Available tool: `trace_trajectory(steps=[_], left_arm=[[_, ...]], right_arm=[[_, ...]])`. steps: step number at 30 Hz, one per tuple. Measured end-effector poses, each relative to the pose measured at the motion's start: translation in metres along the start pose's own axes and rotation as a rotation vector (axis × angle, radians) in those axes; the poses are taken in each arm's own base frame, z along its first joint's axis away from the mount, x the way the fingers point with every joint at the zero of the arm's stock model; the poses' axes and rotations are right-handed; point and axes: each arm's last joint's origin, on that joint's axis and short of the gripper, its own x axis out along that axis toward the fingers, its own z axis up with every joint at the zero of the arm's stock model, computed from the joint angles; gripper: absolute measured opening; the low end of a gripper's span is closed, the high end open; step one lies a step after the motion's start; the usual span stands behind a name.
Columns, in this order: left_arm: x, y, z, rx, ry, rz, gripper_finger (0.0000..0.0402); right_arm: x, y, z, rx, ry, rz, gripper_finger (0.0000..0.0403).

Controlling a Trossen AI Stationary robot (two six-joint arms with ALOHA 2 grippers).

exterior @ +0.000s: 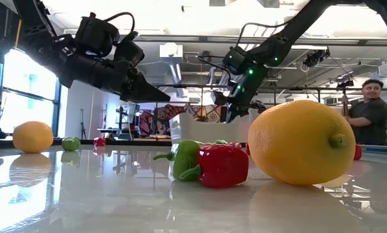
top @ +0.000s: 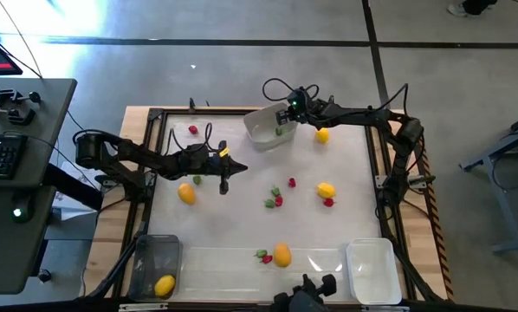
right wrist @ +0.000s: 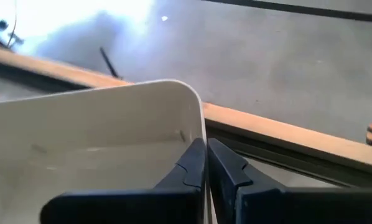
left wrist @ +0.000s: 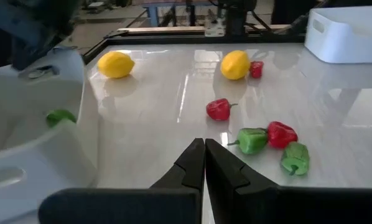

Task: Sort produce into baskets
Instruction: Adjust the gray bin

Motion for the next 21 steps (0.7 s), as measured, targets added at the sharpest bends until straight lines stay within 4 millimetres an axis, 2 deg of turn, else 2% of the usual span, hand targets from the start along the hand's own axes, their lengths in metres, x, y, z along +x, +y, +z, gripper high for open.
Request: trace_trajectory(steps=[8, 12, 17, 21], left_arm=[[0.008, 0.005, 0.004, -0.003, 0.005, 0.128, 0.0], [0.024, 0.007, 0.005, 0.034, 0.043, 0.124, 0.0], [0.051, 0.011, -0.004, 0.079, 0.142, 0.123, 0.0], [0.069, 0.022, -0.008, 0.082, 0.169, 0.206, 0.0]], right_arm=[[-0.001, 0.002, -0.001, 0.104, -0.011, -0.013, 0.0014], [-0.001, 0.001, -0.001, 0.114, -0.007, -0.016, 0.0051], [-0.001, 0.003, -0.002, 0.114, -0.009, -0.016, 0.0111], [-0.004, 0.007, -0.001, 0.051, -0.05, -0.038, 0.0145]])
